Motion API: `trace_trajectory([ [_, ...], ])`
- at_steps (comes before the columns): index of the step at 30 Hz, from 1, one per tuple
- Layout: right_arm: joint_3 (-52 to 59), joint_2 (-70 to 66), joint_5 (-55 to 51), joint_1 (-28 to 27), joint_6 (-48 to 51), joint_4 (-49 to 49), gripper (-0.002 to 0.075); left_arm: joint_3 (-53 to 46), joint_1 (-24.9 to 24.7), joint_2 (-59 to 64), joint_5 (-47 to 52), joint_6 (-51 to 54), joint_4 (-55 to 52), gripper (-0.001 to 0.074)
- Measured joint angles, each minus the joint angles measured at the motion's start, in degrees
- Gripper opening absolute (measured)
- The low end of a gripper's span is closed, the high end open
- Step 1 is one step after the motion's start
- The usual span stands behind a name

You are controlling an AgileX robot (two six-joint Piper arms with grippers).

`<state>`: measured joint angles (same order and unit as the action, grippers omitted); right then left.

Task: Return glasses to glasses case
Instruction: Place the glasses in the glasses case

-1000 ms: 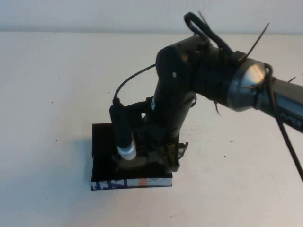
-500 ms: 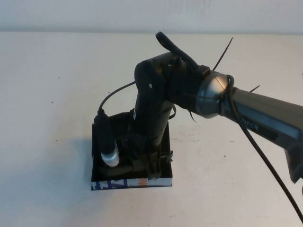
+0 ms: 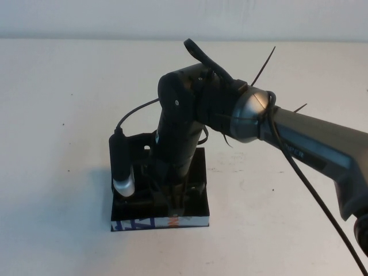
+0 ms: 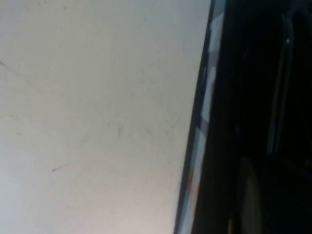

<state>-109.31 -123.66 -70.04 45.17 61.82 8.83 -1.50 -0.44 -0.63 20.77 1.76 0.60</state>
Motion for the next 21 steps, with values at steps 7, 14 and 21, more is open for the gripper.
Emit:
trace_trajectory([
  [7, 0.00, 0.00, 0.00, 0.00, -2.12, 0.00, 0.0005, 0.00, 0.00, 0.00, 0.00, 0.00, 0.00, -0.0001],
  [14, 0.00, 0.00, 0.00, 0.00, -4.33, 1.28, 0.0005, 0.00, 0.00, 0.00, 0.00, 0.00, 0.00, -0.0001],
  [21, 0.00, 0.00, 0.00, 0.00, -6.09, 1.54, 0.0005, 0.00, 0.00, 0.00, 0.00, 0.00, 0.00, -0.0001],
])
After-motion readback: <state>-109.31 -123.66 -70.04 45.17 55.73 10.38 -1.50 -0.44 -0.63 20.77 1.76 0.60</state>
